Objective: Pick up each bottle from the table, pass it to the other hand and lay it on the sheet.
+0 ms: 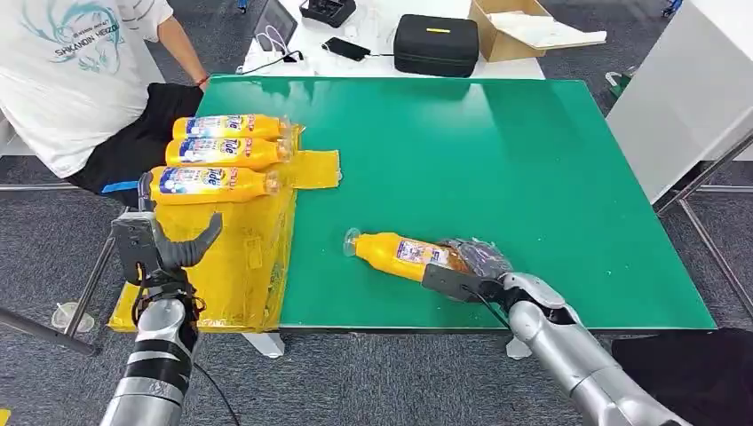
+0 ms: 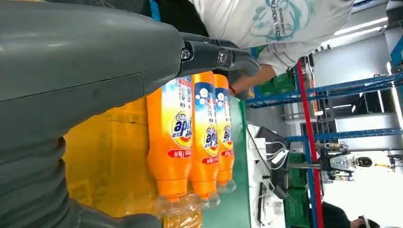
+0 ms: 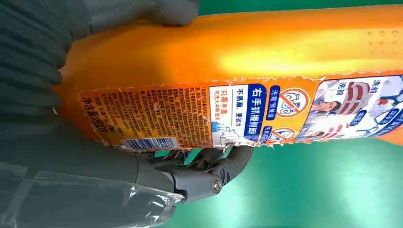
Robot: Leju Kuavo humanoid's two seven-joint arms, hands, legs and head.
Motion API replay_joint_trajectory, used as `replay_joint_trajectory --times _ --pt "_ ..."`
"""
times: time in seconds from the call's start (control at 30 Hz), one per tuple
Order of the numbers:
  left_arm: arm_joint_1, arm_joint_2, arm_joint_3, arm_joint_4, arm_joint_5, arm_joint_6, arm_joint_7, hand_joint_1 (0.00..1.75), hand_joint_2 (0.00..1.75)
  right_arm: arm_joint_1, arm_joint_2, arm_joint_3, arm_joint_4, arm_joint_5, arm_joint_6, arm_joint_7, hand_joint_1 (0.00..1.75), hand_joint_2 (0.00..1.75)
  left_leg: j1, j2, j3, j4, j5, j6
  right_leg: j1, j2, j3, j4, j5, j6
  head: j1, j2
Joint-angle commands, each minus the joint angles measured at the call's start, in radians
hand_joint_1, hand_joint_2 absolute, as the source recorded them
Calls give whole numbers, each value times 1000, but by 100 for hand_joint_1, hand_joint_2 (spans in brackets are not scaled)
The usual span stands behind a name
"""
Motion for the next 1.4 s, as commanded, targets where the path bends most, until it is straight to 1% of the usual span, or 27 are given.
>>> replay_joint_trajectory --times 0.03,0.07,0.13,0.17,0.2,0.23,0.27,0.33,0.37,0.4,0.43,0.53,0.6,0.63,0.67,0.7,0.77,0.8,0.9,0.93,1.0,1.07,1.1,1.2,1.27,1.3,1.4 --pt "-9 -3 -11 23 30 -45 18 0 175 150 137 -205 -63 -43 -173 -93 175 175 1 -1 6 -2 -1 0 2 -3 7 -3 -2 -2 0 0" --pt "-2 -5 -13 10 32 -52 20 0 175 162 146 -217 -88 -33 -172 -88 175 175 1 -1 3 -1 -1 0 2 -1 4 -1 -1 -1 0 0" --pt "4 -6 -14 2 33 -54 23 0 175 166 151 -218 -107 -23 -166 -74 175 175 2 0 6 -2 -2 0 2 -2 7 -2 -2 -3 0 0" --pt "7 -7 -14 -3 36 -57 26 0 175 173 161 -236 -121 -23 -183 -83 175 175 0 0 1 -1 -1 0 1 0 2 0 -1 -1 1 0" --pt "15 -13 -10 -18 60 -88 38 0 175 199 213 -305 -160 -23 -288 -157 175 175 1 1 3 0 -2 0 1 0 4 0 -2 -2 0 0" --pt "28 -18 -10 -39 81 -118 50 0 175 215 253 -347 -200 5 -352 -193 175 175 1 2 3 0 -3 0 2 0 4 0 -2 -2 0 0" --pt "44 -30 -11 -66 140 -190 87 0 175 238 309 -398 -262 41 -462 -243 175 175 1 3 2 0 -3 0 1 2 2 0 -2 -2 0 0" --pt "62 -46 -33 -93 255 -301 150 0 175 263 372 -445 -342 70 -608 -303 175 175 0 2 0 0 -3 0 1 1 1 1 -2 -2 0 0" --pt "63 -48 -44 -98 291 -333 164 0 175 270 390 -457 -366 54 -662 -356 175 175 0 0 -4 0 -1 0 0 0 -3 1 -2 -1 0 0" --pt "62 -48 -60 -100 340 -378 184 0 175 282 408 -479 -377 38 -705 -384 175 175 0 2 -1 1 -3 0 1 1 0 2 -3 -2 0 0" --pt "60 -44 -83 -100 401 -427 213 0 175 295 426 -504 -397 -6 -743 -445 175 175 1 0 -4 1 -2 0 1 0 -2 1 -2 -2 0 0" --pt "56 -31 -129 -103 509 -527 257 0 175 322 445 -544 -400 -69 -792 -550 175 175 1 -3 -1 1 -3 1 1 -3 2 1 -4 -2 0 0" --pt "60 -17 -161 -106 570 -589 281 0 175 332 454 -565 -376 -101 -789 -596 173 175 0 -2 -3 0 -1 1 0 -2 -1 0 -2 -1 0 0" --pt "61 -16 -163 -106 570 -589 281 0 175 335 454 -564 -374 -103 -788 -602 173 175 1 -1 3 1 -5 1 2 -2 6 1 -5 -3 0 0" --pt "61 -16 -163 -106 570 -589 281 0 175 335 454 -564 -374 -103 -788 -602 173 175 0 -2 -4 -1 -1 1 0 -2 -1 0 -2 -1 0 0" --pt "63 -15 -163 -107 571 -589 281 0 175 335 455 -565 -370 -106 -789 -608 173 175 0 -2 -1 0 -2 1 1 -2 2 0 -3 -2 0 0" --pt "63 -15 -163 -107 571 -589 281 0 175 335 455 -565 -370 -106 -789 -608 173 175 0 -1 -4 -1 -1 1 0 -1 -2 0 -2 -1 0 0" --pt "64 -11 -171 -102 609 -632 300 0 175 331 460 -572 -355 -107 -792 -613 164 175 0 0 -2 0 -2 1 0 0 0 0 -2 -2 0 0" --pt "82 6 -220 -112 689 -715 319 0 175 333 476 -587 -283 -142 -728 -649 164 175 0 0 -1 -1 -2 1 0 0 0 0 -2 -2 0 0" --pt "89 12 -244 -118 721 -753 321 0 175 334 480 -577 -243 -156 -676 -663 161 175 0 0 -2 -1 -2 1 0 -1 0 -1 -2 -1 0 0" --pt "96 18 -280 -131 733 -776 318 0 175 328 490 -550 -171 -166 -629 -674 164 175 1 1 0 -2 -2 1 1 0 2 -2 -2 -2 0 0" --pt "97 17 -283 -132 732 -773 318 0 175 330 496 -542 -168 -163 -639 -674 164 175 1 1 -2 -1 -2 1 1 1 -1 -1 -1 -1 0 0" --pt "97 17 -283 -132 732 -773 318 0 175 330 496 -542 -168 -163 -639 -674 164 175 1 2 2 -2 -3 1 1 2 3 -2 -2 -2 0 0" --pt "94 19 -285 -133 734 -771 318 0 175 326 493 -538 -163 -167 -642 -674 164 175 0 0 -3 -1 -2 1 1 0 -1 -1 -2 -1 0 0" --pt "94 19 -285 -133 734 -771 318 0 175 326 493 -538 -163 -167 -642 -674 164 175 1 1 2 -1 -4 1 1 1 4 -1 -3 -2 0 0" --pt "94 20 -285 -133 735 -772 318 0 175 325 491 -539 -163 -169 -641 -674 171 175 0 1 -3 -1 -2 1 0 1 -2 -1 -1 -1 0 0" --pt "83 25 -326 -107 759 -797 335 0 175 307 503 -486 -69 -113 -618 -674 175 175 1 1 0 -1 -3 1 1 1 2 -1 -3 -2 0 0"
